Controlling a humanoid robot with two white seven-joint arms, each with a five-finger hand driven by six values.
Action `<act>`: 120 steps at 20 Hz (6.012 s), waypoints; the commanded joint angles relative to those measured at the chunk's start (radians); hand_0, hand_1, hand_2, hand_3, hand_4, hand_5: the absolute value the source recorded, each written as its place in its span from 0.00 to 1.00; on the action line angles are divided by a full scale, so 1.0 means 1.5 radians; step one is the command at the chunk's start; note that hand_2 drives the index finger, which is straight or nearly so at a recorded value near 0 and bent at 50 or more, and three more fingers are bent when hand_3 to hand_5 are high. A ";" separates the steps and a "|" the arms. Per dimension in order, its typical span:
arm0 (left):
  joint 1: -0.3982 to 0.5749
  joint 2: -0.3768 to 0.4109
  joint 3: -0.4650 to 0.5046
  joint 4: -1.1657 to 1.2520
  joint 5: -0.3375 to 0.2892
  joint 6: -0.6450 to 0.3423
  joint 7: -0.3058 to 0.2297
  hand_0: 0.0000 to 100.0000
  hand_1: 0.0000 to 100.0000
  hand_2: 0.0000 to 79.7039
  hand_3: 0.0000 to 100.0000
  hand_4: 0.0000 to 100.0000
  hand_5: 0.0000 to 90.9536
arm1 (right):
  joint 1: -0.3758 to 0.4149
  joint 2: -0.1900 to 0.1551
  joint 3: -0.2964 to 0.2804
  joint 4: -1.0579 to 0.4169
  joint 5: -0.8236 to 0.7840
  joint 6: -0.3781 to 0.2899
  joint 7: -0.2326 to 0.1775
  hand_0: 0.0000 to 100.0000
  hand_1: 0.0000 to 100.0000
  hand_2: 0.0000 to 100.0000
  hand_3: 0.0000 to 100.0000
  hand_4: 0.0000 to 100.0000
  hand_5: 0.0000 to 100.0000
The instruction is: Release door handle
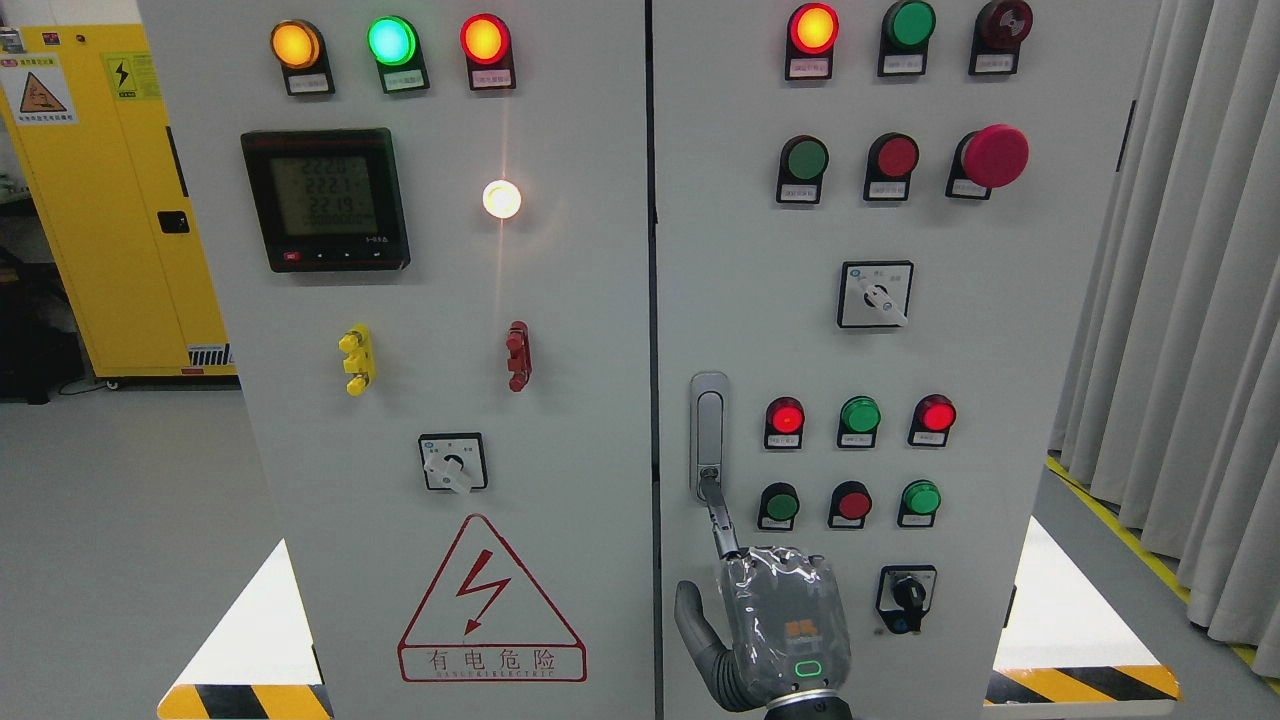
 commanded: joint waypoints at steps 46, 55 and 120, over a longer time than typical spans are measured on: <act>0.000 0.000 0.000 -0.010 0.000 0.000 0.000 0.12 0.56 0.00 0.00 0.00 0.00 | 0.010 -0.001 0.007 -0.035 0.001 -0.003 0.005 0.60 0.45 0.14 1.00 1.00 1.00; 0.000 0.000 0.000 -0.010 0.000 0.000 0.000 0.12 0.56 0.00 0.00 0.00 0.00 | 0.007 -0.001 0.006 -0.048 0.001 -0.005 0.007 0.60 0.45 0.16 1.00 1.00 1.00; 0.000 0.000 0.000 -0.010 0.000 0.000 0.000 0.12 0.56 0.00 0.00 0.00 0.00 | -0.079 -0.008 0.000 -0.090 0.000 0.039 0.089 0.21 0.19 1.00 1.00 1.00 1.00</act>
